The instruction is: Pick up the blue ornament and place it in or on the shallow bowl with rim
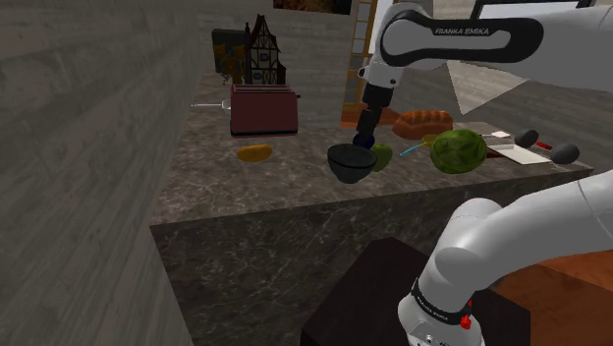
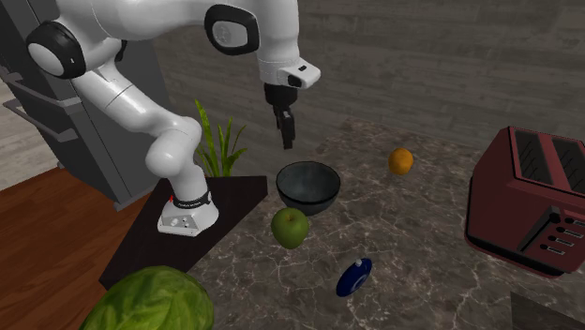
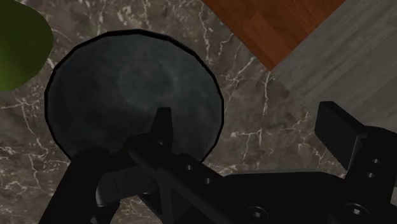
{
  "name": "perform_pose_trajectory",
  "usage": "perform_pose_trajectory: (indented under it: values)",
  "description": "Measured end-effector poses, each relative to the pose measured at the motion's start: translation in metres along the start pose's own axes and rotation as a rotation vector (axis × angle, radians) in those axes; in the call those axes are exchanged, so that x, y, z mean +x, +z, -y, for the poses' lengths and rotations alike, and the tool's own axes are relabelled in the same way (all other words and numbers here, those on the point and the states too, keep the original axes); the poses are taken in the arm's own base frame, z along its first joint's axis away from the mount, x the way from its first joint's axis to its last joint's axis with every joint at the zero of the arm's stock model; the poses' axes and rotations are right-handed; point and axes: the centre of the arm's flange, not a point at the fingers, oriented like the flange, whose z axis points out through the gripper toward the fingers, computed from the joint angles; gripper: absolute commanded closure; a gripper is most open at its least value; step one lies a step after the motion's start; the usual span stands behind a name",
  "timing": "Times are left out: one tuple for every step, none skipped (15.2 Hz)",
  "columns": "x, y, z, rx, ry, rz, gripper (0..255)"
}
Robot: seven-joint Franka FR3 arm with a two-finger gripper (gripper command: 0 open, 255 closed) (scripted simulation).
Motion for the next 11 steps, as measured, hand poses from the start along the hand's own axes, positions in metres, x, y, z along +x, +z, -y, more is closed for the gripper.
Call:
perform_pose_trajectory:
  values:
    - [0.001,0.005,-0.011,-0.004,-0.006,0.004,0]
    - [0.002,0.008,-0.025,-0.009,-0.012,0.008,0]
    - [0.003,0.010,-0.036,-0.013,-0.019,0.012,0]
    - [0.007,0.012,-0.051,-0.017,-0.025,0.015,0]
    - [0.009,0.013,-0.062,-0.022,-0.031,0.019,0]
    - [0.012,0.015,-0.072,-0.026,-0.037,0.023,0]
    - [0.012,0.018,-0.084,-0.030,-0.042,0.027,0]
    - [0.014,0.022,-0.097,-0.034,-0.048,0.031,0]
    - [0.018,0.022,-0.110,-0.039,-0.054,0.035,0]
    - [0.019,0.027,-0.121,-0.043,-0.061,0.039,0]
    - [0.021,0.027,-0.134,-0.047,-0.066,0.042,0]
